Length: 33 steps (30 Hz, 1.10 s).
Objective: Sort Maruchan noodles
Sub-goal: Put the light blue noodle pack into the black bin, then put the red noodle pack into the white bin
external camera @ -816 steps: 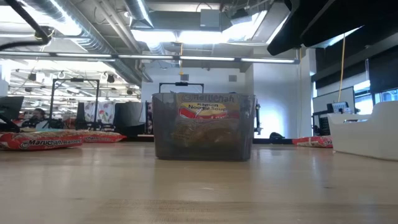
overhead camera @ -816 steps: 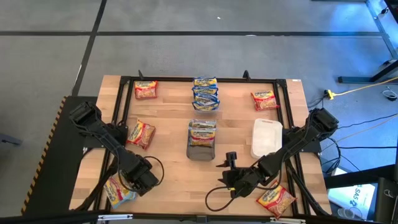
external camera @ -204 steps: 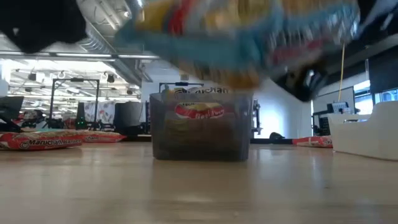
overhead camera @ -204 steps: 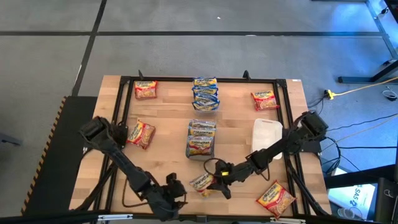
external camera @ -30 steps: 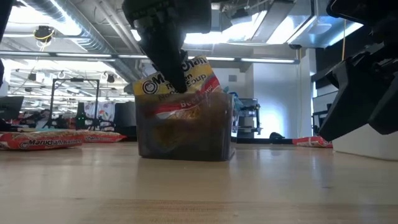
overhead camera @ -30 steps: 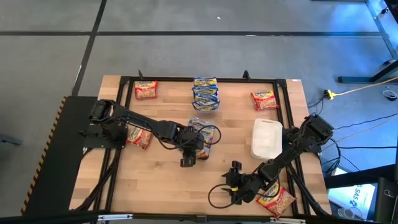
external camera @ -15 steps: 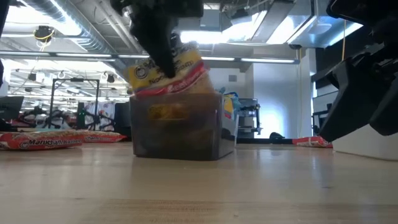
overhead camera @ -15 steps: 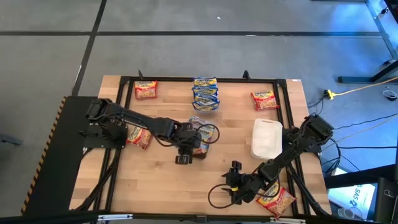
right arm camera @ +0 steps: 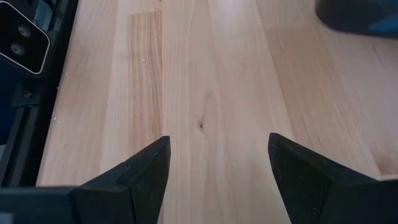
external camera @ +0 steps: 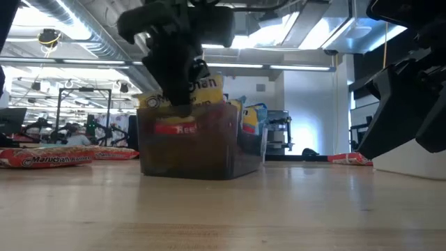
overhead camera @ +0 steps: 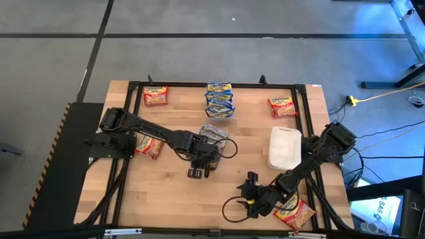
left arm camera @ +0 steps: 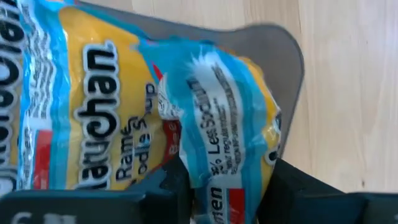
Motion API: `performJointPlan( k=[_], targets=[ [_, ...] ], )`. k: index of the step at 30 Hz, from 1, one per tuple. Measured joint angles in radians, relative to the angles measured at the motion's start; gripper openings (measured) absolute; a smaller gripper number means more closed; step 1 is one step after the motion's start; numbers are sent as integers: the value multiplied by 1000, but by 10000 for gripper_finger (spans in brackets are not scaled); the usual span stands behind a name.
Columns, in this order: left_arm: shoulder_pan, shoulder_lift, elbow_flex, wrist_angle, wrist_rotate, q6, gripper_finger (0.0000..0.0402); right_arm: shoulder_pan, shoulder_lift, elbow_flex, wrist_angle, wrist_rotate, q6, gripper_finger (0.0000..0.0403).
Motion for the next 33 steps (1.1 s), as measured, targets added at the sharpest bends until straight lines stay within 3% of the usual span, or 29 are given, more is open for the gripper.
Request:
performJointPlan(
  k=[9,20,24,33],
  targets=[
    [22,20,-3,129,49,-58,127,0,0,0,-1,1,0,246],
    [37,35,-4,211,58,-167,196,0,0,0,-4,-2,-3,246],
    [46,31,32,175,59,-219,202,0,0,0,-5,-4,-4,246],
    [5,5,239,-157,-33,-195,200,0,0,0,-4,-21,-4,246]
  ],
)
